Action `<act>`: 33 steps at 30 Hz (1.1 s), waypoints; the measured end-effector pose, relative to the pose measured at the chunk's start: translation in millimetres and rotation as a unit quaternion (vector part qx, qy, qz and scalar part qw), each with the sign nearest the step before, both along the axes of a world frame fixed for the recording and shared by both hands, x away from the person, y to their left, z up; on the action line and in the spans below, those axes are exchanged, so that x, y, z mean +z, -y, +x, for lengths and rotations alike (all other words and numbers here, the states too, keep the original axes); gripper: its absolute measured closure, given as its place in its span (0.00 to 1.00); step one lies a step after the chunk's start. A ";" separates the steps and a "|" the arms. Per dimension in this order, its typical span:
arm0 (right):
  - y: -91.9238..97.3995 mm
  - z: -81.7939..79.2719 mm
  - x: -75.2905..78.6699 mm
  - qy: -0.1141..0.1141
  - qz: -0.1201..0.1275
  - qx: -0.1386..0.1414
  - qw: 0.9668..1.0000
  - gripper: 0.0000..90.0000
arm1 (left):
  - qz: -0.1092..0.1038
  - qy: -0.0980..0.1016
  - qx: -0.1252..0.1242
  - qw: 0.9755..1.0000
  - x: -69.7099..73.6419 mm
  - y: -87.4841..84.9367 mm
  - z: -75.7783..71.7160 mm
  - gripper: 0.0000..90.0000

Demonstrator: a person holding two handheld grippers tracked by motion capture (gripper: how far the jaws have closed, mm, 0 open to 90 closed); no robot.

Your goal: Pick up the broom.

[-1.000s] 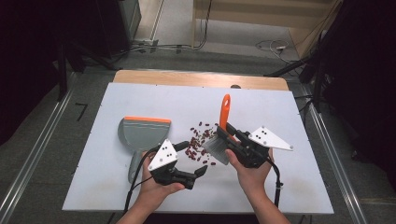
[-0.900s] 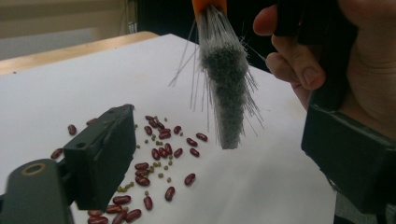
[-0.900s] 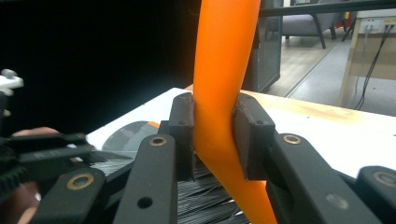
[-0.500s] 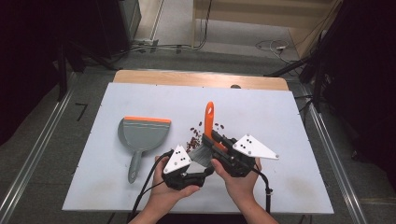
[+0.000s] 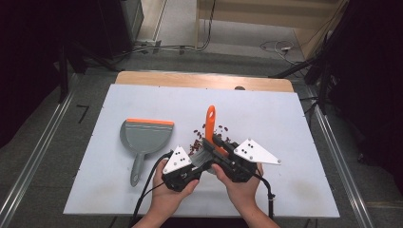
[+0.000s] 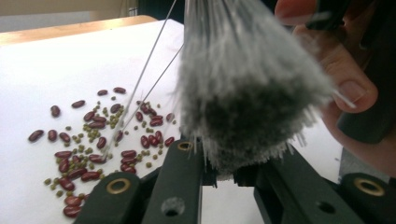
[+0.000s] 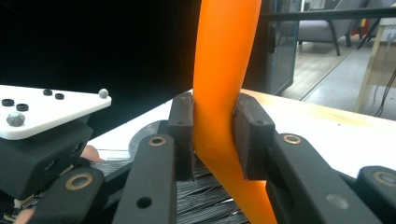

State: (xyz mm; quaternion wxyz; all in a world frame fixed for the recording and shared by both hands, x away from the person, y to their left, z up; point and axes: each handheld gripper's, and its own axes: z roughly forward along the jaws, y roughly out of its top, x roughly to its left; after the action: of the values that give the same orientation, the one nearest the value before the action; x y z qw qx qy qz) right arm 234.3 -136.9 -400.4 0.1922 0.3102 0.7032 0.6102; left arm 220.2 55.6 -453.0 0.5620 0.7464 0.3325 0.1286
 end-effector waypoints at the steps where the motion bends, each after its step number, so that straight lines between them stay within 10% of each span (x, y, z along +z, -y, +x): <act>1: 0.0 0.9 -0.3 -0.002 0.000 0.003 1.000 0.76 | 0.005 -0.001 -0.001 1.000 0.2 -0.8 0.4 0.94; 10: 16.4 17.7 5.9 -0.011 0.004 0.067 0.998 0.55 | 0.006 -0.008 -0.023 1.000 3.7 -23.0 8.4 0.95; 17: 29.0 33.6 0.7 -0.017 -0.029 0.150 0.988 0.54 | -0.002 0.000 -0.061 0.998 9.9 -43.6 13.5 0.95; 33: 25.0 47.6 -17.8 -0.061 -0.011 0.310 0.949 0.56 | -0.017 0.018 -0.192 0.981 12.6 -51.6 12.3 0.95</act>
State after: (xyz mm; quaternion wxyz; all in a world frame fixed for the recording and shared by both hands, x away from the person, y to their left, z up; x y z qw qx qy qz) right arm 281.9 -162.0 -418.1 -0.0467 0.1113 0.7815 0.6122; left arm 232.5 107.2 -440.4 0.5948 0.7842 0.1746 0.0263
